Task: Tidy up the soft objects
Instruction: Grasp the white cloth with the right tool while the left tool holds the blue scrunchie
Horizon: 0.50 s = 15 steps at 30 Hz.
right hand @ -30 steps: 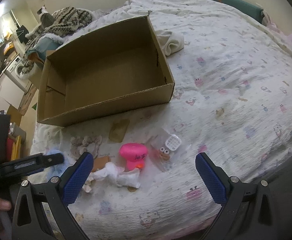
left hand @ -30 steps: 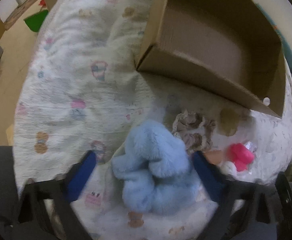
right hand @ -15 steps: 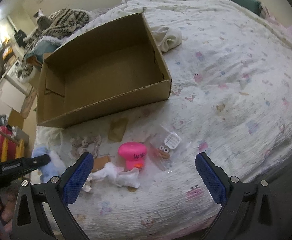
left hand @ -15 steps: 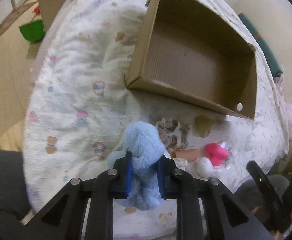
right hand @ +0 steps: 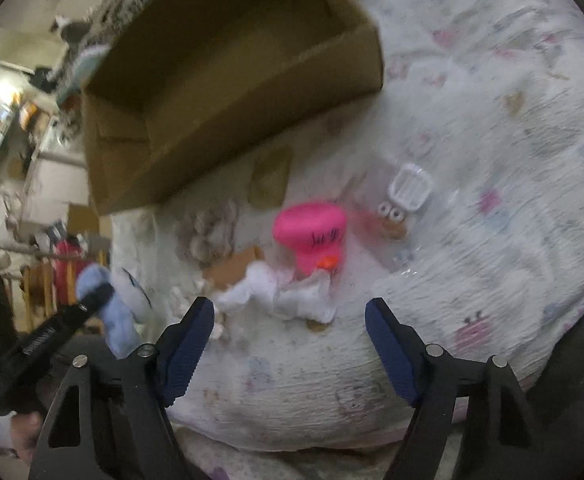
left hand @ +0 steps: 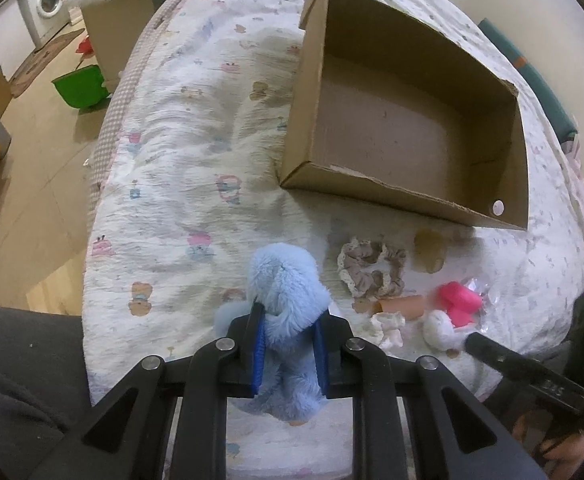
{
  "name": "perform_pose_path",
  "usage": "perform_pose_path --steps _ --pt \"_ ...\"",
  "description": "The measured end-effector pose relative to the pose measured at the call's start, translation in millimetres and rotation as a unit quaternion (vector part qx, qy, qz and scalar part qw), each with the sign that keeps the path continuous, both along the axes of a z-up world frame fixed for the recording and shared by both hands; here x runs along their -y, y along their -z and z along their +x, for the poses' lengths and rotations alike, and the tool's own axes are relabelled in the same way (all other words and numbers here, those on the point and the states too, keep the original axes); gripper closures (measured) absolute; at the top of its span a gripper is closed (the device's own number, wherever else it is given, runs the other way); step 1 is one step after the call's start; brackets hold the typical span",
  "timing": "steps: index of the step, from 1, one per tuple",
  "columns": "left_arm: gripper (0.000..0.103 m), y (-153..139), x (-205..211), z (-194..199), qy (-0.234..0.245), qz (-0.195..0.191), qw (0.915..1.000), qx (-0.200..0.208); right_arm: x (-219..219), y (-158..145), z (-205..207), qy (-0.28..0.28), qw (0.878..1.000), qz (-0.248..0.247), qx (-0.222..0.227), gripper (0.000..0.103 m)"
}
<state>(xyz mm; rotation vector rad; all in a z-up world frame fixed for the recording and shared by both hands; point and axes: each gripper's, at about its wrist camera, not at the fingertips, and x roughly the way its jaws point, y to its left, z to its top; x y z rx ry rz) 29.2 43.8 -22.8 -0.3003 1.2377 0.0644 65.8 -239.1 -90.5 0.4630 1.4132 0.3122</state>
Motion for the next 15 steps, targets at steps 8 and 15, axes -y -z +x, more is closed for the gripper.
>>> perform_pose_path --steps 8,15 --pt "0.085 0 5 0 0.003 0.009 0.9999 0.004 -29 28 10 -0.017 0.999 0.0 -0.037 0.063" --pt "0.085 2 -3 -1 -0.008 0.007 0.9999 -0.002 -34 11 -2 -0.044 0.999 0.025 -0.01 0.078"
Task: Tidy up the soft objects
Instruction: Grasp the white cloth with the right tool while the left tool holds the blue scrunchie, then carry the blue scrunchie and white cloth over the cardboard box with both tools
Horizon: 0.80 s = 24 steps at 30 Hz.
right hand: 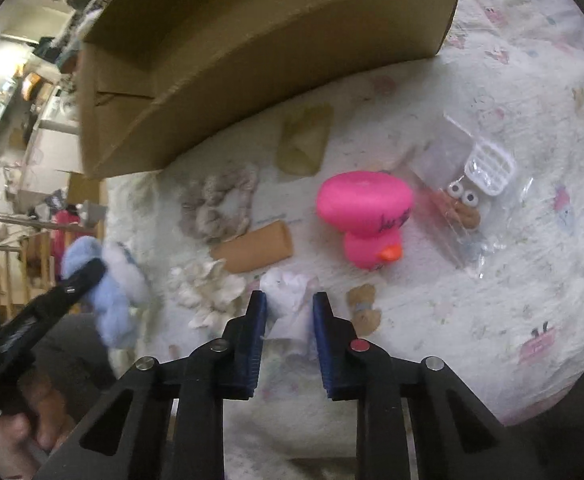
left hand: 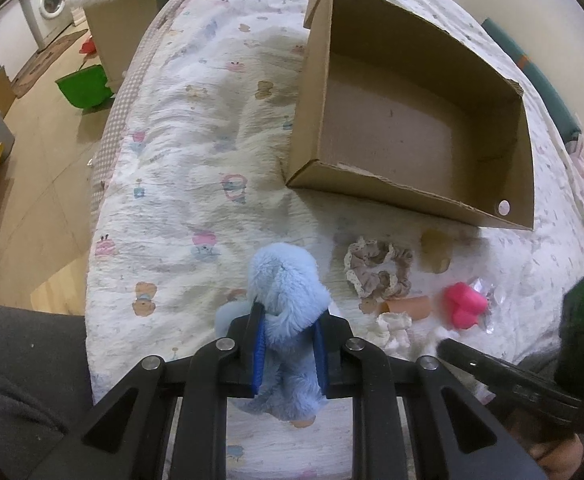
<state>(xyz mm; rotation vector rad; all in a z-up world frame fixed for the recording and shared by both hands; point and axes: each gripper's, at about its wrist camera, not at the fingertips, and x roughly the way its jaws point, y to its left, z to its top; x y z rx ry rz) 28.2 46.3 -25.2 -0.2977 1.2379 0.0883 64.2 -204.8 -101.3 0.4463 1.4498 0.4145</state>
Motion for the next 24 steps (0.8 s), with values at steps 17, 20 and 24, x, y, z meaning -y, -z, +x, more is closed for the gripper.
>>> perform_pose_path --steps 17,20,24 --pt "0.085 -39 12 -14 0.026 0.065 0.9949 0.073 25 -90 7 0.013 0.991 0.012 0.131 0.078" --pt "0.085 -56 11 -12 0.023 0.057 0.9936 0.095 27 -104 16 0.004 0.988 0.002 0.152 0.078" --pt "0.085 -78 10 5 0.025 0.061 0.991 0.117 25 -129 31 -0.004 0.981 -0.01 0.195 0.078"
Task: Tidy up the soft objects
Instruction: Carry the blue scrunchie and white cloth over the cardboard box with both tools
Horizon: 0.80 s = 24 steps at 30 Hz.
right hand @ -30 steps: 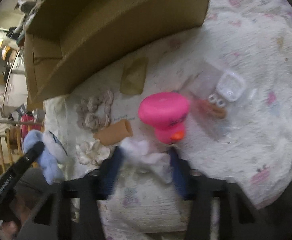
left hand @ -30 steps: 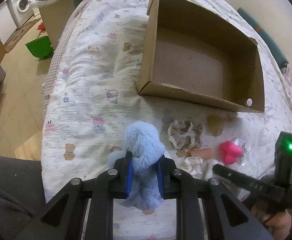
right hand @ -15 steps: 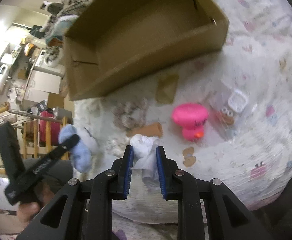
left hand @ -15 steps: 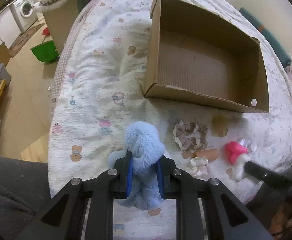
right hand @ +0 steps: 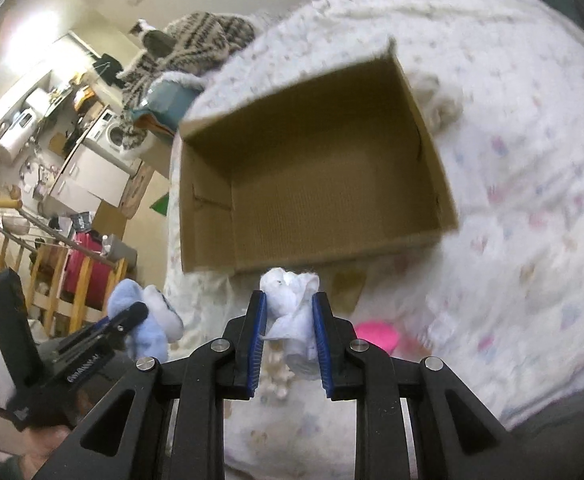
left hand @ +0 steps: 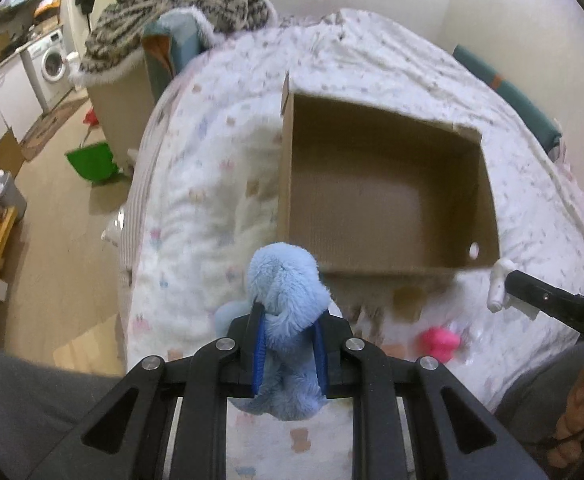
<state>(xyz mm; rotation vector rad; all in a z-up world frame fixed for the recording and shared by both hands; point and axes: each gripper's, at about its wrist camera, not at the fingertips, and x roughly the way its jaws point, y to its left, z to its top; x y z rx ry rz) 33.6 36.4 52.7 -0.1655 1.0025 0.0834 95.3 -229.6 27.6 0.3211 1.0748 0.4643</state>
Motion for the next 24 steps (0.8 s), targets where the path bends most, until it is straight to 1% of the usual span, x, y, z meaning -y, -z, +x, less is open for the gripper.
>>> perform_pose_path --steps 3,5,10,15,20,22,24 --pt "0.085 -13 2 21 0.007 0.013 0.9998 0.016 -5 -16 13 -0.021 0.999 -0.01 0.032 0.078" --pt "0.085 -21 4 37 0.011 0.022 0.9994 0.023 -9 -23 22 -0.024 0.998 -0.019 0.05 0.078" --pt "0.085 -25 8 72 0.018 0.029 0.9991 0.027 -5 -24 44 -0.021 0.998 -0.027 0.061 0.078" --pt "0.085 -15 23 98 0.032 0.05 0.998 0.022 -5 -14 66 -0.019 0.997 -0.041 0.068 0.078" --pt "0.085 8 41 117 0.045 0.074 0.9958 0.028 0 9 86 -0.001 0.997 -0.039 0.063 0.078" --pt "0.085 21 44 123 0.047 0.071 0.996 0.028 3 19 90 0.008 0.998 -0.032 0.052 0.078" --pt "0.085 34 45 127 0.051 0.062 0.9966 0.017 3 28 93 0.008 0.998 -0.034 0.043 0.078"
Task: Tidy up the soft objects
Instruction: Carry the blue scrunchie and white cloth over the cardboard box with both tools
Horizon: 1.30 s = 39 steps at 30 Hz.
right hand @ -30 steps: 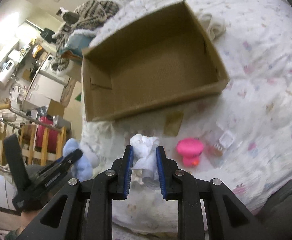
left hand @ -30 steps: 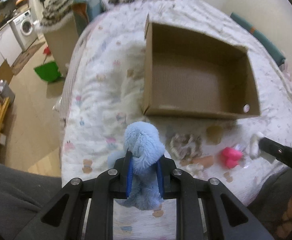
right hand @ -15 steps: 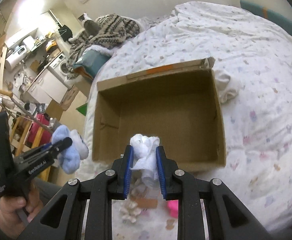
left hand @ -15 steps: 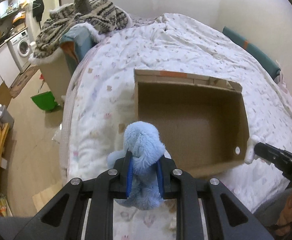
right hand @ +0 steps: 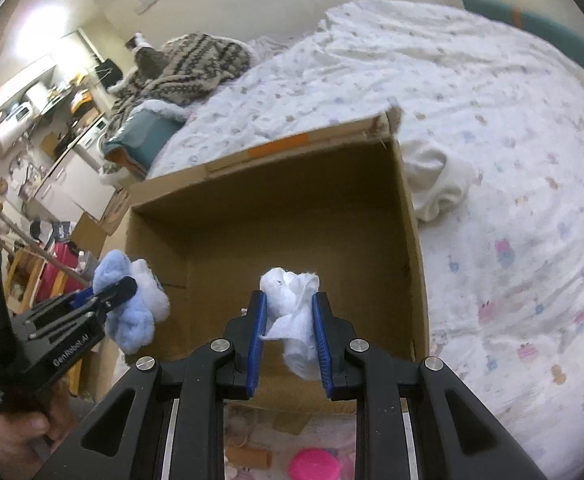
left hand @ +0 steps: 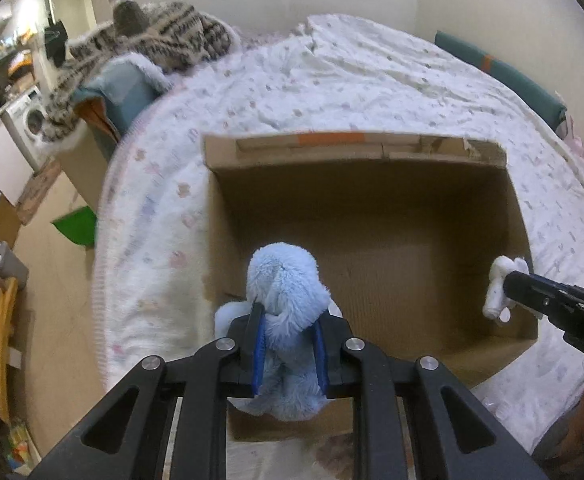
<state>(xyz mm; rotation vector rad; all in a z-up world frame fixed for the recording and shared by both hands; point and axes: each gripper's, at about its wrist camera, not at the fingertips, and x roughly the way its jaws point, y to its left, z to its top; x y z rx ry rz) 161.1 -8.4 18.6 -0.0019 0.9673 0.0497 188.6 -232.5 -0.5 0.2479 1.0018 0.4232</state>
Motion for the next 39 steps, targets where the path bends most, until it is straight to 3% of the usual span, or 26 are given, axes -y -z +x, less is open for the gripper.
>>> perform_pose_path --steps 6,10,20,33,39 --pt "0.085 21 6 6 0.006 0.025 0.9997 -0.005 -8 15 5 -0.005 1.0 -0.018 -0.006 0.078" --pt "0.085 31 3 7 -0.007 0.02 0.9996 -0.019 -9 29 7 -0.001 0.999 -0.033 -0.021 0.078" --pt "0.083 36 7 4 0.005 0.011 0.9997 -0.021 -14 40 9 -0.006 0.997 -0.065 -0.033 0.078" --pt "0.082 38 10 3 0.011 0.008 0.9997 -0.02 -14 45 15 -0.003 0.997 -0.064 -0.046 0.077" --pt "0.075 36 9 3 0.013 -0.002 0.9997 -0.021 -14 44 16 -0.006 0.997 -0.059 -0.042 0.077"
